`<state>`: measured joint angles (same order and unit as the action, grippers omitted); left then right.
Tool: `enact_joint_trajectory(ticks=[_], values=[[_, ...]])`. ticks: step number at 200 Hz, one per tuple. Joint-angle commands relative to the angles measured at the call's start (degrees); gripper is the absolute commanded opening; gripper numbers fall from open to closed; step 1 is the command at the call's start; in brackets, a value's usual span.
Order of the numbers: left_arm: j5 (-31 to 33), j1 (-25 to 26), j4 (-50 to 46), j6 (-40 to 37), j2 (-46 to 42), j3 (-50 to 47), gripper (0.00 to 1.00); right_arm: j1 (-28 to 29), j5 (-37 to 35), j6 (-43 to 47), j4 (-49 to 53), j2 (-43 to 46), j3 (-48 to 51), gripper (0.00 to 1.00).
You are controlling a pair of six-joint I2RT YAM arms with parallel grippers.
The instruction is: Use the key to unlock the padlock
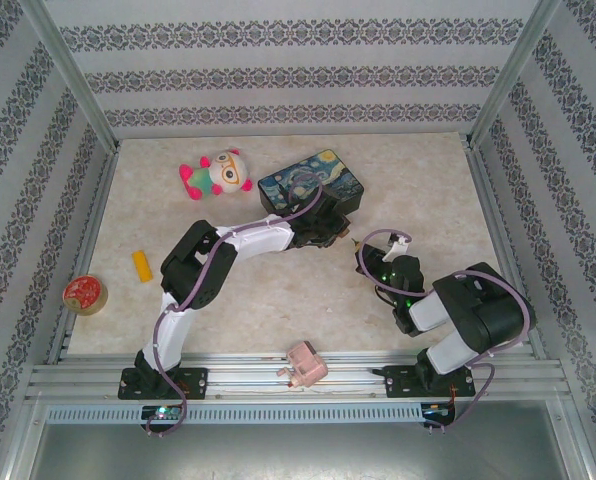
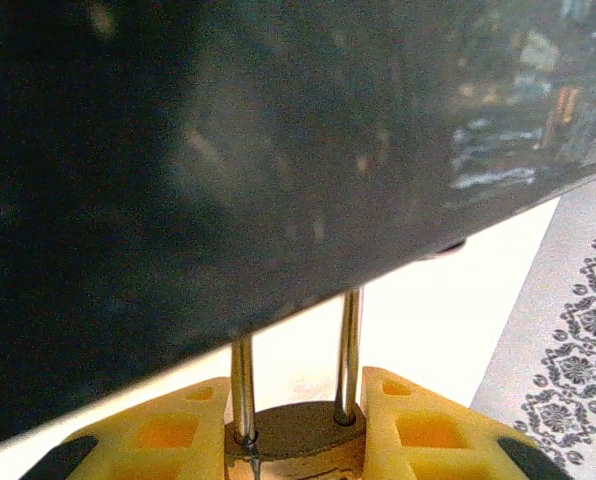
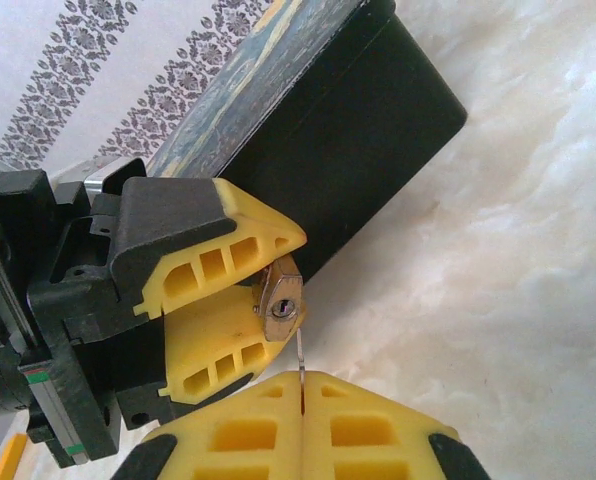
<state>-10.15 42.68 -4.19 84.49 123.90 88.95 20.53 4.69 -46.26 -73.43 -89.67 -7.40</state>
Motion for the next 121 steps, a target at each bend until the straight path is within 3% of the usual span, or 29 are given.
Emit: enact_joint_trajectory(ticks=[1,121], values=[[-7.34,0.30,0.03,10.20,1.90,-2.33,0.21,0.73,-1.55,0.39,-4.13,-0.81,-0.77,0.00],[-7.87,0.30,1.22,11.49,1.96,-3.08,0.21,1.01,-1.17,-0.13,-5.94,-4.26,-3.32,0.00]])
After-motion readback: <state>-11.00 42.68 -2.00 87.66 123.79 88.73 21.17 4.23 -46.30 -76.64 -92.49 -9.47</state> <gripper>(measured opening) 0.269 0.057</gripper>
